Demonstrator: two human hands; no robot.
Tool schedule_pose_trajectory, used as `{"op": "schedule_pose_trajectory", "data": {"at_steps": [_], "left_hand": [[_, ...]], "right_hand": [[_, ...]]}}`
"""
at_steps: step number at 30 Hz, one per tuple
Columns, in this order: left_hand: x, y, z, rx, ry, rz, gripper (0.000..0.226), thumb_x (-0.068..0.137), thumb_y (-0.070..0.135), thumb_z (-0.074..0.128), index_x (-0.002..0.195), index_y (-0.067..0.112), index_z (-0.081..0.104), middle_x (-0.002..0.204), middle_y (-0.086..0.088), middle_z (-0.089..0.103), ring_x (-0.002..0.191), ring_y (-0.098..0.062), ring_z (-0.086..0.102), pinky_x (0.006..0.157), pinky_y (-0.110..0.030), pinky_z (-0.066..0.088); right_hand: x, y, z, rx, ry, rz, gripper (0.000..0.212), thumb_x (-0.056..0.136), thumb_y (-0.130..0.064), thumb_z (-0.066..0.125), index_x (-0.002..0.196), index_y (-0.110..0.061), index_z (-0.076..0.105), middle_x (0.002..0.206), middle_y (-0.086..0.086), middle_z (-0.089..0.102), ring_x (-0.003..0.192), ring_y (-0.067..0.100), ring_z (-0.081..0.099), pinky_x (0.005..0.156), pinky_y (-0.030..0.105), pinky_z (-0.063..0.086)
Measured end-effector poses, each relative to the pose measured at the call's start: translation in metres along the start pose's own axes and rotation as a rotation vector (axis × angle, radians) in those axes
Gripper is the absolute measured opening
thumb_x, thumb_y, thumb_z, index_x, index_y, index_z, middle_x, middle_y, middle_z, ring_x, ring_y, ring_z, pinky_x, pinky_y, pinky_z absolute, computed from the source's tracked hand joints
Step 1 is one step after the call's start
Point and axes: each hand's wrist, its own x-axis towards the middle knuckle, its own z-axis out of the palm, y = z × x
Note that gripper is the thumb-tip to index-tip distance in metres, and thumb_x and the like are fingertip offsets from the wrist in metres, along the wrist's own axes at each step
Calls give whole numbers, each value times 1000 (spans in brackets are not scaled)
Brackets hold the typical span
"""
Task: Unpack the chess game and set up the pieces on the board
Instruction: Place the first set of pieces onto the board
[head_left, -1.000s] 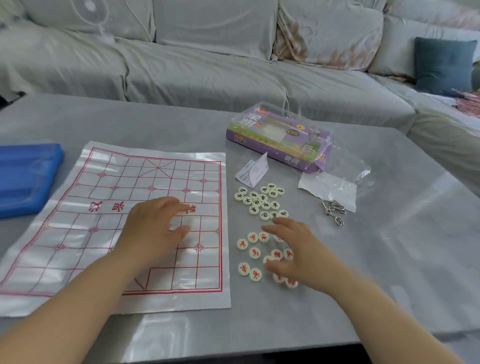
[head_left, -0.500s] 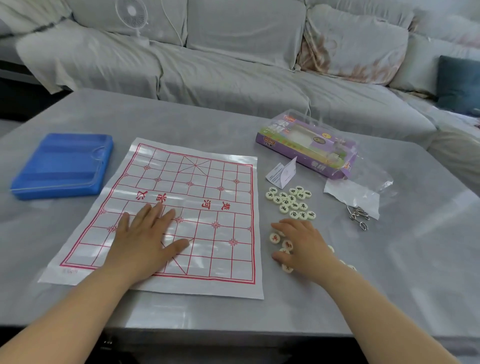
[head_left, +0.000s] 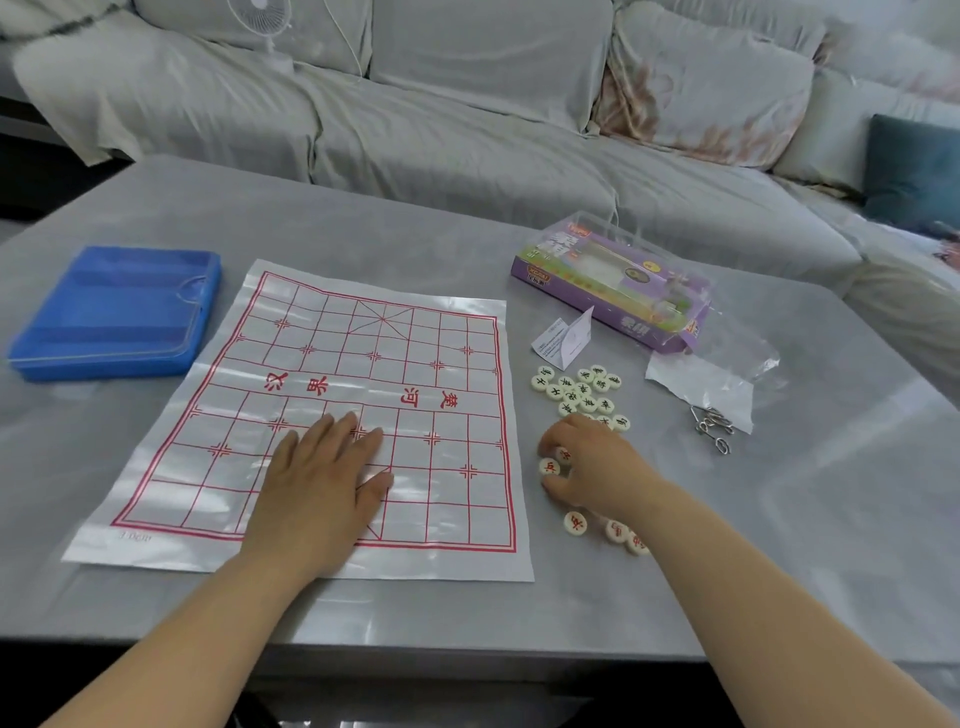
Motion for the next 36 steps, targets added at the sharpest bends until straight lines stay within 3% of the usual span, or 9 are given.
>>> {"op": "schedule_pose_trajectory", "data": {"at_steps": [5,9,15,18,20,22,25,32,36], "left_hand": [[-1,0,0,-27,19,3,52,95,45,19,144,31,8,154,5,-2,142,-16,-4,113,-33,-5],[-1,-1,0,-54,28,-2,52,95,45,21,144,31,11,154,6,0,142,-16,-4,114,-32,-5],[0,-2,1,-95,40,-8,51,95,45,24,143,31,15,154,6,2,142,-15,-2,113,-32,-5],[0,-2,1,-100,41,-7,52,95,45,24,143,31,14,154,6,1,142,-14,-3,113,-31,-5],[0,-2,1,-101,40,-7,52,95,45,23,144,31,13,154,7,1,142,-14,-3,113,-31,-6],[0,-3,2,-101,43,-8,52,95,46,23,144,31,14,154,7,1,142,-14,-3,113,-31,-6],[-1,-4,3,-88,51,-5,53,94,50,17,144,31,14,154,6,2,142,-15,-3,113,-31,-5],[-2,-2,1,-66,43,-3,52,95,45,21,144,30,12,154,5,0,142,-16,-4,113,-32,-5],[-2,-2,1,-58,39,-5,52,95,46,21,144,31,12,154,6,0,142,-16,-3,113,-32,-5]], "right_hand": [[10,-9,-7,-142,-80,0,27,87,-17,49,114,-13,49,122,4,45,108,24,50,75,28,39],[15,-11,-5,-193,-102,-5,28,87,-15,48,115,-11,46,120,6,46,105,27,51,72,29,38],[12,-6,-10,8,-48,14,24,89,-17,49,112,-13,54,113,4,56,99,19,53,76,25,42],[8,-13,-12,170,69,-63,20,88,-18,53,107,-14,57,99,-4,53,74,3,45,61,9,35],[8,-26,-11,210,105,-136,19,87,-18,54,106,-14,57,96,-7,50,67,-1,41,57,6,34],[11,-40,-6,181,76,-205,23,88,-18,53,111,-14,56,106,-3,54,80,4,48,66,7,36],[16,-45,1,153,42,-184,31,88,-21,55,119,-16,53,123,1,50,107,16,51,87,22,39],[2,5,-9,48,25,119,38,86,-24,57,123,-22,48,129,-2,43,115,17,46,91,29,40],[2,4,0,39,-4,114,30,87,-15,51,118,-18,52,124,1,44,110,21,50,86,29,41]]}}
